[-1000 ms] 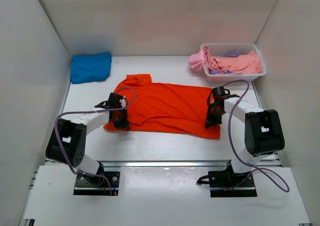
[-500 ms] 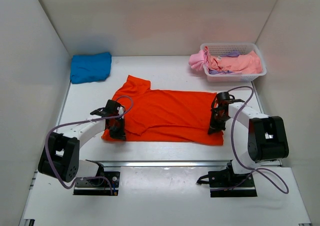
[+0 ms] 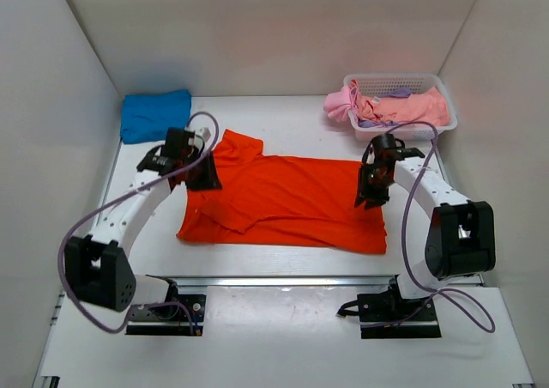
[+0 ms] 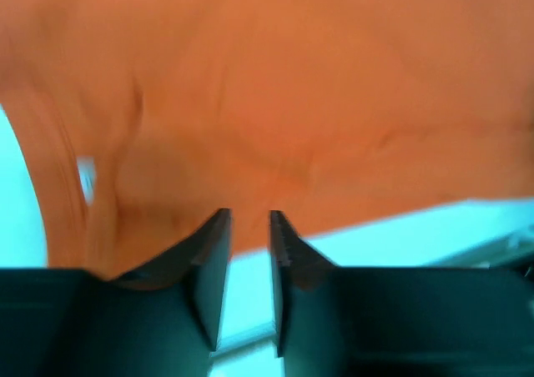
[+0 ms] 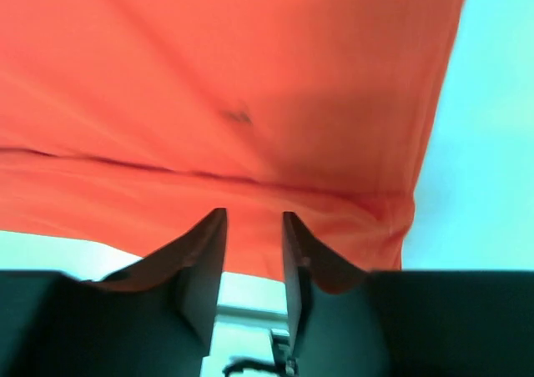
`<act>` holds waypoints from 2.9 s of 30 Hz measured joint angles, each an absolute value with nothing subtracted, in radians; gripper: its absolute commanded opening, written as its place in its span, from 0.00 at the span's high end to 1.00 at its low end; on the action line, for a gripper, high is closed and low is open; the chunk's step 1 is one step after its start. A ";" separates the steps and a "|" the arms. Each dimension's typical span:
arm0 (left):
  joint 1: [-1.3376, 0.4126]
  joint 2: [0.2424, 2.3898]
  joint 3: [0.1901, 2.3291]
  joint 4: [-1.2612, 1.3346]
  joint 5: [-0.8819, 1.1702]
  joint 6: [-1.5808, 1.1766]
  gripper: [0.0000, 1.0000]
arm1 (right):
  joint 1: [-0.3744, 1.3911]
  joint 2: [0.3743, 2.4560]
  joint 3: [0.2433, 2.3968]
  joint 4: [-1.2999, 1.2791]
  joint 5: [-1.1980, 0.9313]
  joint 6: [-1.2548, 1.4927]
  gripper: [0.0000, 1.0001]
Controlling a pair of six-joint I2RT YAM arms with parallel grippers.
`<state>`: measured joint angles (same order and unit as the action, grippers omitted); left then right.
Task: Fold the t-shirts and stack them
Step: Grap the side of the flattened tshirt furthest away from the robot with both arms, then fold the other side of the tshirt into a rectangle
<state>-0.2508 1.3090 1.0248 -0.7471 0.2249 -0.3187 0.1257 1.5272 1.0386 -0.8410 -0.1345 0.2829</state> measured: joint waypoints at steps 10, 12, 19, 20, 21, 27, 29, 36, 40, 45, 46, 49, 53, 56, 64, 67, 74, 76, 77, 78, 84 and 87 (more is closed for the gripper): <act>-0.166 1.879 1.518 -0.594 0.176 -0.283 0.51 | 0.136 1.540 1.165 -0.788 -0.107 0.265 0.66; -0.154 1.996 1.630 -0.597 0.149 -0.272 0.49 | 0.134 1.555 1.171 -0.776 -0.096 0.262 0.65; -0.142 2.281 1.936 -0.604 0.072 -0.242 0.44 | 0.091 1.614 1.177 -0.712 -0.074 0.261 0.65; -0.142 2.314 1.976 -0.606 0.067 -0.240 0.45 | 0.086 1.628 1.187 -0.709 -0.068 0.260 0.65; -0.143 2.342 2.011 -0.609 0.064 -0.239 0.45 | 0.082 1.642 1.198 -0.706 -0.064 0.260 0.64; -0.159 2.536 2.290 -0.696 0.054 -0.236 0.44 | 0.070 1.734 1.271 -0.683 -0.034 0.259 0.65; -0.169 2.597 2.380 -0.732 0.052 -0.233 0.45 | 0.064 1.762 1.286 -0.672 -0.033 0.265 0.64; -0.193 2.622 2.398 -0.788 0.062 -0.234 1.00 | 0.003 1.840 1.327 -0.627 -0.015 0.318 0.55; -0.189 2.596 2.351 -0.782 0.101 -0.231 1.00 | -0.002 1.877 1.358 -0.594 0.013 0.348 0.35; -0.179 2.546 2.260 -0.764 0.141 -0.237 1.00 | 0.000 1.909 1.372 -0.537 0.048 0.381 0.37; -0.178 2.526 2.224 -0.751 0.147 -0.238 1.00 | 0.000 1.916 1.372 -0.526 0.051 0.392 0.38; -0.172 2.458 2.106 -0.724 0.159 -0.243 1.00 | -0.006 1.942 1.374 -0.500 0.055 0.413 0.37; -0.165 2.396 1.996 -0.691 0.176 -0.254 1.00 | -0.022 1.998 1.403 -0.496 0.060 0.422 0.53; -0.159 2.389 1.983 -0.677 0.182 -0.256 1.00 | -0.025 2.021 1.427 -0.489 0.070 0.422 0.52; -0.146 2.365 1.956 -0.661 0.217 -0.255 1.00 | -0.028 2.032 1.442 -0.480 0.086 0.405 1.00; -0.140 2.347 1.954 -0.661 0.238 -0.255 1.00 | -0.028 2.032 1.442 -0.477 0.088 0.395 1.00; -0.130 2.158 1.864 -0.653 0.282 -0.263 1.00 | -0.013 1.919 1.357 -0.433 0.088 0.359 1.00; -0.130 2.069 1.815 -0.647 0.292 -0.262 1.00 | -0.012 1.870 1.342 -0.432 0.084 0.346 1.00; -0.130 2.022 1.784 -0.644 0.297 -0.262 1.00 | -0.007 1.851 1.340 -0.432 0.081 0.340 1.00; -0.130 1.970 1.743 -0.635 0.299 -0.262 1.00 | -0.001 1.832 1.339 -0.432 0.080 0.335 1.00; -0.142 1.671 1.420 -0.603 0.314 -0.260 1.00 | 0.040 1.726 1.270 -0.443 0.080 0.299 1.00; -0.154 1.572 1.292 -0.617 0.319 -0.260 1.00 | 0.051 1.665 1.183 -0.449 0.067 0.285 1.00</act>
